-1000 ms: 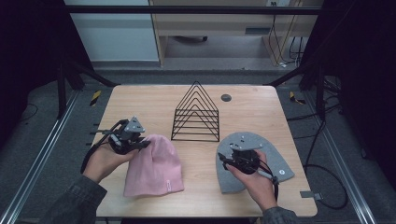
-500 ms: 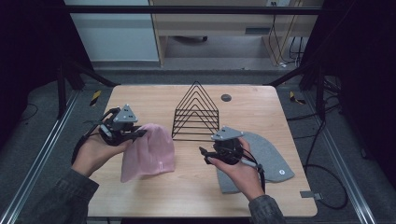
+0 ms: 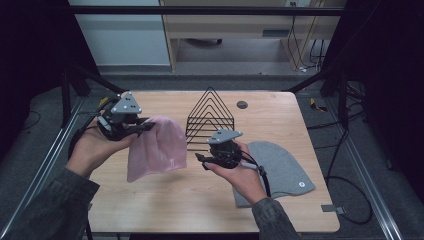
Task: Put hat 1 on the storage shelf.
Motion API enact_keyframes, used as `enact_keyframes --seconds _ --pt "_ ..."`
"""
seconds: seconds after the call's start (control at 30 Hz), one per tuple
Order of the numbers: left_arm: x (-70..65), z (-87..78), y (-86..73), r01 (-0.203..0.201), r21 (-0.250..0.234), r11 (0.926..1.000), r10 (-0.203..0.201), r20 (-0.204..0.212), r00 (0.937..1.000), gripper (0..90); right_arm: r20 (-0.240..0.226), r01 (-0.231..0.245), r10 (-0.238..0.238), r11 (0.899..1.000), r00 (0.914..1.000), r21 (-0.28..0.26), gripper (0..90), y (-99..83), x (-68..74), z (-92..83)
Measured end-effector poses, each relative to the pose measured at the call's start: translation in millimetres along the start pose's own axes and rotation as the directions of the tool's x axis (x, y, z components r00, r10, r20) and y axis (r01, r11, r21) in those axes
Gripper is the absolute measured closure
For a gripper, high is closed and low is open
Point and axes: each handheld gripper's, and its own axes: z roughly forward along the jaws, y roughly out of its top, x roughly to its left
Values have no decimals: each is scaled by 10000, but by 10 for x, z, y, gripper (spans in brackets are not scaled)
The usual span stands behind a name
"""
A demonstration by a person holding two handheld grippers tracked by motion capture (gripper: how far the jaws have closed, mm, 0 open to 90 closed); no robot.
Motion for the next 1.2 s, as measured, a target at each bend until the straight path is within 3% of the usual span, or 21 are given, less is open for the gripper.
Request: enact_keyframes --seconds 0.27,0.43,0.57,0.67,0.87,1.07,1.2 --pt "86 -112 173 -133 -357 9993 136 81 9999 814 -670 82 -73 9999 9977 134 461 145 5 225" --pt "152 -237 276 130 -788 9968 -114 207 9997 814 -1172 -15 26 10000 9931 88 506 321 -1 324" --pt "179 -253 311 236 -862 9960 -215 254 9994 813 -1638 49 -34 9999 9865 88 718 374 -12 359" --pt "191 -245 321 323 -947 9950 -295 309 9991 813 -1812 258 -237 9996 9832 92 820 399 -16 311" --pt "273 -224 398 490 -1166 9920 -441 439 9981 808 -1913 378 -356 9993 9809 77 830 441 -68 133" --pt "384 -121 483 712 -1277 9893 -627 693 9956 808 -1810 522 -506 9986 9822 45 835 510 -212 -58" --pt "515 -63 631 695 -1404 9877 -564 952 9939 808 -1735 553 -532 9984 9834 73 836 599 -335 -139"
